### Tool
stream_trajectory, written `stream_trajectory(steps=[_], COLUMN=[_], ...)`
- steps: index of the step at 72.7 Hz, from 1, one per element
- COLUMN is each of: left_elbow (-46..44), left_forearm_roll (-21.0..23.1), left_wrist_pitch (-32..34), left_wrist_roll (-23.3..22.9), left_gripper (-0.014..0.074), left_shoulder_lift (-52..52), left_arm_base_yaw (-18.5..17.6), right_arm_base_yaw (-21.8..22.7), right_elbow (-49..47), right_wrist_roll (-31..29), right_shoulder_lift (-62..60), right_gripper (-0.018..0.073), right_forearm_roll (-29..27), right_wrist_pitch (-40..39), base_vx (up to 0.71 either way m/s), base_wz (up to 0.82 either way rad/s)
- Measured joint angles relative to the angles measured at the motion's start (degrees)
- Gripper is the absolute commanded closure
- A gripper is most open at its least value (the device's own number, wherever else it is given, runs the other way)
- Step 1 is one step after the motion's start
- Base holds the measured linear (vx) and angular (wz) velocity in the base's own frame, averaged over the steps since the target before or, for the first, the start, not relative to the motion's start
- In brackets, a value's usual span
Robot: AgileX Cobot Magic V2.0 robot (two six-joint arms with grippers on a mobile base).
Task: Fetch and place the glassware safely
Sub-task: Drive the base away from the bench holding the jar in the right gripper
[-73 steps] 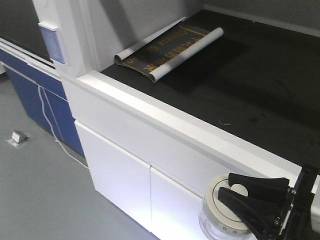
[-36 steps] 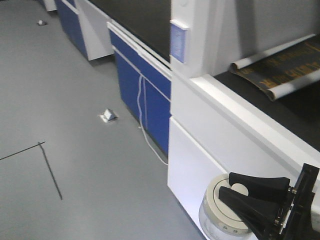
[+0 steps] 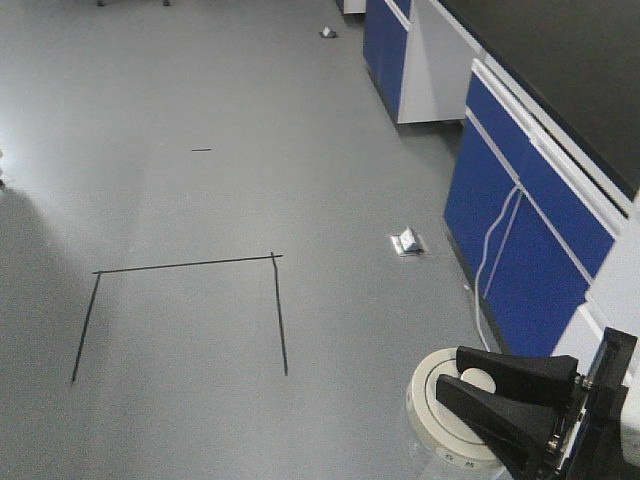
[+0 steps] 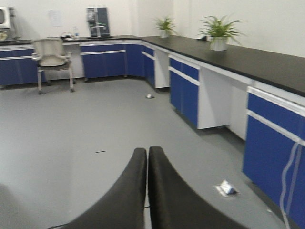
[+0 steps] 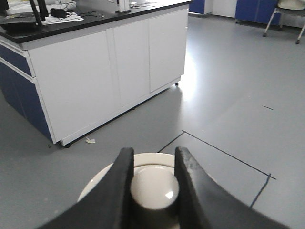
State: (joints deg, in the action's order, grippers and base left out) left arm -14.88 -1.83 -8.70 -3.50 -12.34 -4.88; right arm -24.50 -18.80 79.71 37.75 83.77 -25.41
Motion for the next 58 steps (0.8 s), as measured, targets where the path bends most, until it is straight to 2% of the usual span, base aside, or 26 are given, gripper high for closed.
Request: stream_trajectory(steps=[24,58], left_elbow=[0.0,0.0], left_forearm_roll=[0.0,0.0], left_wrist_pitch=[0.0,0.0], left_wrist_roll=[0.0,0.0], left_gripper=[0.0603,0.0603], left_shoulder_lift=[0.0,0.0], left_arm_base_yaw=[0.0,0.0], right_arm_base_yaw=[0.0,0.0], right_elbow=[0.0,0.0], right_wrist_roll=[0.0,0.0], right_shoulder_lift=[0.0,0.0], right_gripper=[0.056,0.056], right_forearm_roll=[0.0,0.0], right_wrist_pitch=[-0.2,-0.2], base_vx=[0.2,0.37], base_wz=[0.3,-0.03])
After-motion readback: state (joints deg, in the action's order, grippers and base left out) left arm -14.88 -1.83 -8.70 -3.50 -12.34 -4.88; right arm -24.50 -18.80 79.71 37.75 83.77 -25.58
